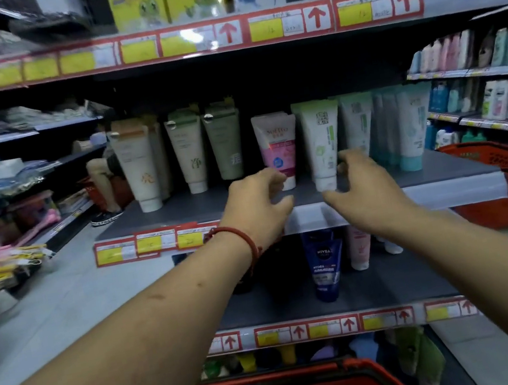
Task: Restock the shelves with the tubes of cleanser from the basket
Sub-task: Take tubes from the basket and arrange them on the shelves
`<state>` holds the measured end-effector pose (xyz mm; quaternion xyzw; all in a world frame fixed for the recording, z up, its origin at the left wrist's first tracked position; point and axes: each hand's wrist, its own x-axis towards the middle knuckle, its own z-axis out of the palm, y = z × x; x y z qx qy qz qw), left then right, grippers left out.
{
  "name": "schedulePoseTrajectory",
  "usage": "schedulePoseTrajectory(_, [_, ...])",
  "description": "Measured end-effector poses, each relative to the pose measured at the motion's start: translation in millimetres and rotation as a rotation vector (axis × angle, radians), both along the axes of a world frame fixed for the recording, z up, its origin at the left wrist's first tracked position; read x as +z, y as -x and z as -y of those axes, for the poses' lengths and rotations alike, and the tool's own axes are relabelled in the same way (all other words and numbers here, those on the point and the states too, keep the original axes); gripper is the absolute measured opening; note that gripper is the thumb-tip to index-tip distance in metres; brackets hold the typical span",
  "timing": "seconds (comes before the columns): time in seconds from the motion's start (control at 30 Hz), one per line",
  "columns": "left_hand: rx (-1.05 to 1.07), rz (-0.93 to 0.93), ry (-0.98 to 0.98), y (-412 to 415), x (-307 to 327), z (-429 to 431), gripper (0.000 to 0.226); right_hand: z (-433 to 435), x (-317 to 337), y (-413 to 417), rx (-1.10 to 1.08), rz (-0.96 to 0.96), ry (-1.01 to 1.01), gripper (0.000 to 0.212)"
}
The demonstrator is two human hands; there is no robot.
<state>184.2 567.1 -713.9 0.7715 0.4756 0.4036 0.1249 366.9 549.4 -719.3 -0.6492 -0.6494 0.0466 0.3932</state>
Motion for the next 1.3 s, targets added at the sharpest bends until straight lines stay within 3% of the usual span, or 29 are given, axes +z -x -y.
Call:
schedulePoseTrajectory(0.1, [0.072, -0.068, -0.038, 39, -12, 23, 0.035, 23, -5, 22, 0.039, 0.070, 0.031, 0.065])
schedulePoseTrajectory(0.23, [0.172, -0.177, 0.024, 91, -31, 47, 0.039, 52, -16, 59, 0.127, 0.194, 0.052, 0.055])
schedulePoseTrajectory(0.4, [0.268, -0.402, 0.122, 138, -56, 76, 0.057, 78, -49, 99, 0.293, 0.350, 0.123, 0.061])
schedulePoseTrajectory(0.67, [0.224, -0.679, 0.216, 165, -128, 108, 0.065, 105, -126, 131, 0.375, 0.417, 0.365, 0.068])
schedulePoseTrajectory(1.03, [0.111, -0.663, 0.498, 145, -255, 124, 0.069, 119, -240, 129, 0.417, 0.418, 0.615, 0.075])
schedulePoseTrajectory(1.3, [-0.050, -0.712, 0.955, 152, -338, 141, 0.057, 129, -317, 93, 0.384, 0.353, 0.913, 0.077])
